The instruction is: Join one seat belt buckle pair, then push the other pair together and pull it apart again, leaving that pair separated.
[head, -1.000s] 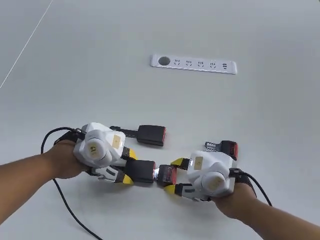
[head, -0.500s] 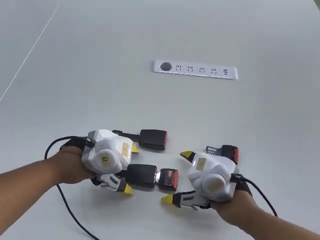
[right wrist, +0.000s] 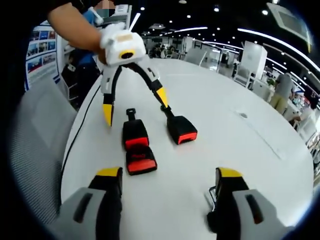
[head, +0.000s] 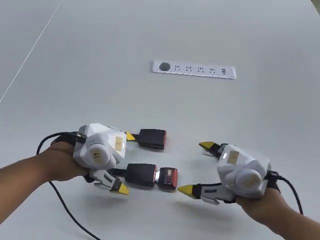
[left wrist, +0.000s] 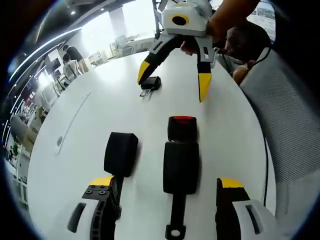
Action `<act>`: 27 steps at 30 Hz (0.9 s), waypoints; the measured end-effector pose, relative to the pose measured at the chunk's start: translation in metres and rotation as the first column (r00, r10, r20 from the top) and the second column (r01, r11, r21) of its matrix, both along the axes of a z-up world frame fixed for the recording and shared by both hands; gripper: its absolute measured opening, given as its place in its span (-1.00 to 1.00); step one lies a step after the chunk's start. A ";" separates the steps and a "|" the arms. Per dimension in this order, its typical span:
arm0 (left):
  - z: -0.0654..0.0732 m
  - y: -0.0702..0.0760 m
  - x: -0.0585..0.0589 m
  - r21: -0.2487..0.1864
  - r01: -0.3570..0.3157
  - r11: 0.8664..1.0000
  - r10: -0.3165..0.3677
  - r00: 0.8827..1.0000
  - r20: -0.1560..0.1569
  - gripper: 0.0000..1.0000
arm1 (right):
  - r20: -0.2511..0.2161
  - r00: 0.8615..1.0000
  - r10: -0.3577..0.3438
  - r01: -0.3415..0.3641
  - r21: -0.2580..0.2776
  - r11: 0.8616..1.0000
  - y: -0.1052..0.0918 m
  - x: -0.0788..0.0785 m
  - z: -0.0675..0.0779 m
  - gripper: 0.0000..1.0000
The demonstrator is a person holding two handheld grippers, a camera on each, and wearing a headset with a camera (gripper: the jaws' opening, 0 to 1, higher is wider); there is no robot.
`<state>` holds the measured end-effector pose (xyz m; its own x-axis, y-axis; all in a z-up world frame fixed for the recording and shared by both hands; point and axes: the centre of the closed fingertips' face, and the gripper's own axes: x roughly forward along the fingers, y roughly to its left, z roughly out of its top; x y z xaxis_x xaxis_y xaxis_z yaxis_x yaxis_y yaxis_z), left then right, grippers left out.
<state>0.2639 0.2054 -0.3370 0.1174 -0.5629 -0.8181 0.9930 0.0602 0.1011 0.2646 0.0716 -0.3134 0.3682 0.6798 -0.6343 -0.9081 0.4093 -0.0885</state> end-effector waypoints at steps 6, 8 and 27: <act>0.012 0.000 0.020 -0.003 0.008 1.000 -0.008 1.000 0.016 0.68 | -0.005 0.997 -0.076 0.076 0.002 0.997 -0.048 0.028 0.009 0.58; 0.016 0.000 0.029 0.001 0.013 1.000 -0.013 1.000 0.026 0.67 | -0.013 0.997 -0.083 0.083 -0.001 0.997 -0.060 0.034 0.010 0.58; 0.009 -0.024 0.080 0.016 0.036 0.999 -0.036 0.999 -0.020 0.51 | -0.196 0.981 -0.006 -0.014 -0.100 0.995 -0.088 0.048 -0.023 0.53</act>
